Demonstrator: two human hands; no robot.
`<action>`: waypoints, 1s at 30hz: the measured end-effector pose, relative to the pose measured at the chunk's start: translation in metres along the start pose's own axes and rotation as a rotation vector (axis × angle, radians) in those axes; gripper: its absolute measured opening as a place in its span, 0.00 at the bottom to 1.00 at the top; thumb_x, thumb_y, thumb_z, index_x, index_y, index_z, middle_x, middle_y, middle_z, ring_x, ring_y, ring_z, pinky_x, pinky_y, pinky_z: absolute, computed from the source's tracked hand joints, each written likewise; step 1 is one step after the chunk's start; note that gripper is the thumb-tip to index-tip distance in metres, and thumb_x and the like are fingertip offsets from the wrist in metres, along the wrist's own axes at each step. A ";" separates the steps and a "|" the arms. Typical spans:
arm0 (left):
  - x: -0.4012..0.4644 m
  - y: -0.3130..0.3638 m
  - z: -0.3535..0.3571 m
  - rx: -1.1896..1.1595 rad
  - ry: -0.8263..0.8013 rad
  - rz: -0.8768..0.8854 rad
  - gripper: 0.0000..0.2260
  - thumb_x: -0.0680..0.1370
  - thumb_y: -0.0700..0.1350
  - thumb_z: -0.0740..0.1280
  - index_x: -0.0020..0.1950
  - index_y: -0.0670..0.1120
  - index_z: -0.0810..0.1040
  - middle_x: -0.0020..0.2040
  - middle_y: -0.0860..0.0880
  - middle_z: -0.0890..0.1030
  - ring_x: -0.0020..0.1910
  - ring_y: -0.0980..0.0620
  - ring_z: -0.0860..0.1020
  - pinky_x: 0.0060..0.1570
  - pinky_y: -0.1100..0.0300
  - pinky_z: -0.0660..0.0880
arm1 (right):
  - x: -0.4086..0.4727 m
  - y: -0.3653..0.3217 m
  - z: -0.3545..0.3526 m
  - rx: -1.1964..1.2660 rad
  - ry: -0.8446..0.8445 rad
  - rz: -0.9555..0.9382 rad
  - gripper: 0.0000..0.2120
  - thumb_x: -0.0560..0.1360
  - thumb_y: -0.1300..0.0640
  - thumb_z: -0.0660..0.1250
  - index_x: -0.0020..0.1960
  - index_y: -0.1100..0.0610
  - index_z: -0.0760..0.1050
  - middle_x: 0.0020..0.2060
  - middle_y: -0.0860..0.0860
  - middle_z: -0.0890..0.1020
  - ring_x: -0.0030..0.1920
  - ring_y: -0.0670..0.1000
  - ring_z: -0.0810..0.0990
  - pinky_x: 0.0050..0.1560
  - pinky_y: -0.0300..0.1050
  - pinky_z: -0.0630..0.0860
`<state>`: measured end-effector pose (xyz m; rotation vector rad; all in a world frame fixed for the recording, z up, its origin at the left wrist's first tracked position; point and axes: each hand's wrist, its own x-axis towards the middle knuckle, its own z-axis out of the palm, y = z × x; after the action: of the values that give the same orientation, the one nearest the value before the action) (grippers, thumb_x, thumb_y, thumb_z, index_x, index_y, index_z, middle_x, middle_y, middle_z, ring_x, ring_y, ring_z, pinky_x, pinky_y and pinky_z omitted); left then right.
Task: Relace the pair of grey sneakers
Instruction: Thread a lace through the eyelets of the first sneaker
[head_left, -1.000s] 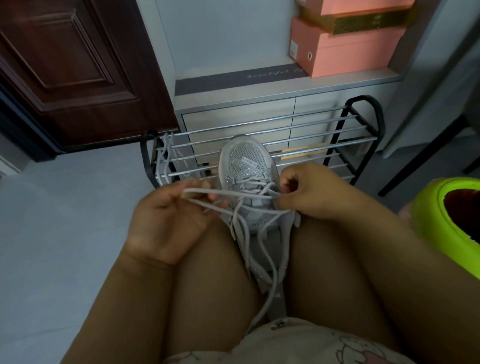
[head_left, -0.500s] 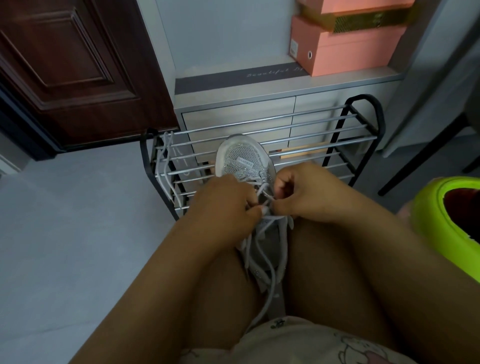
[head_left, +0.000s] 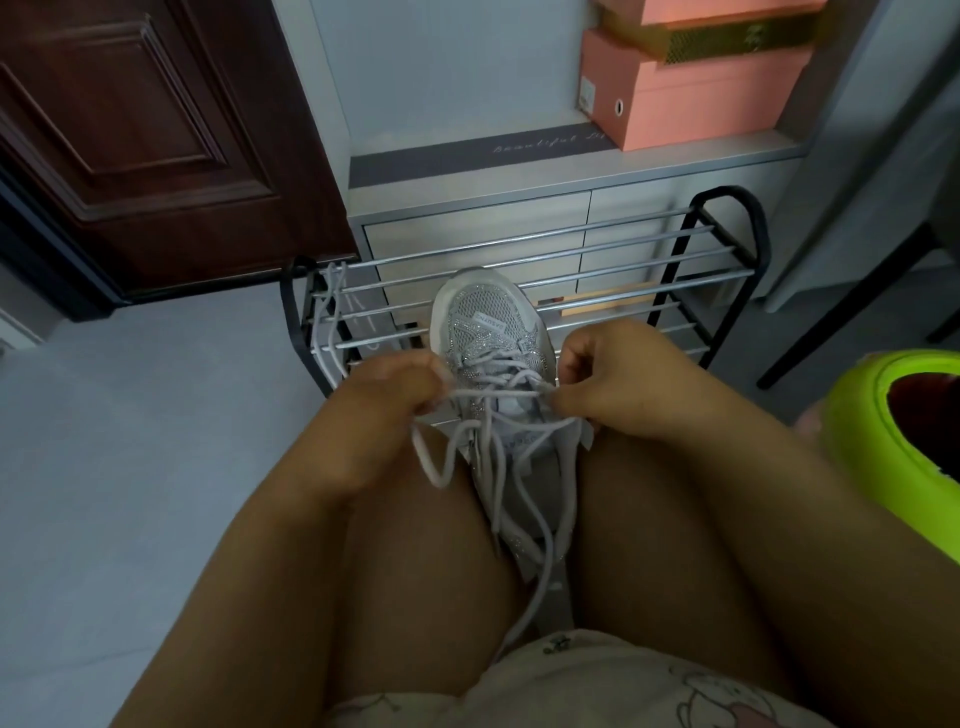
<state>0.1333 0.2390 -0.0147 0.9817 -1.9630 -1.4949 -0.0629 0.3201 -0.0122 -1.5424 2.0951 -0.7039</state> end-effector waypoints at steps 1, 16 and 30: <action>0.001 0.001 0.003 0.139 0.028 0.024 0.10 0.68 0.46 0.61 0.32 0.40 0.73 0.31 0.47 0.72 0.31 0.56 0.69 0.36 0.60 0.66 | 0.000 -0.002 0.001 -0.018 0.001 -0.016 0.06 0.65 0.58 0.73 0.36 0.59 0.77 0.27 0.46 0.76 0.29 0.43 0.72 0.32 0.37 0.68; 0.019 -0.001 0.030 0.818 -0.176 0.252 0.17 0.75 0.56 0.65 0.29 0.51 0.72 0.30 0.50 0.71 0.31 0.53 0.70 0.37 0.55 0.71 | 0.001 -0.003 0.005 -0.030 0.006 -0.065 0.10 0.63 0.56 0.74 0.40 0.52 0.74 0.32 0.43 0.75 0.33 0.40 0.73 0.30 0.32 0.66; 0.015 -0.001 0.032 0.719 -0.181 0.163 0.13 0.74 0.58 0.67 0.35 0.51 0.78 0.37 0.48 0.73 0.36 0.53 0.71 0.37 0.57 0.68 | 0.004 0.000 -0.001 0.143 -0.097 0.013 0.12 0.67 0.65 0.71 0.46 0.55 0.73 0.37 0.52 0.81 0.27 0.43 0.77 0.28 0.35 0.74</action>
<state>0.1007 0.2473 -0.0258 0.9358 -2.7196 -0.8034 -0.0643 0.3160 -0.0116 -1.4546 1.9389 -0.7415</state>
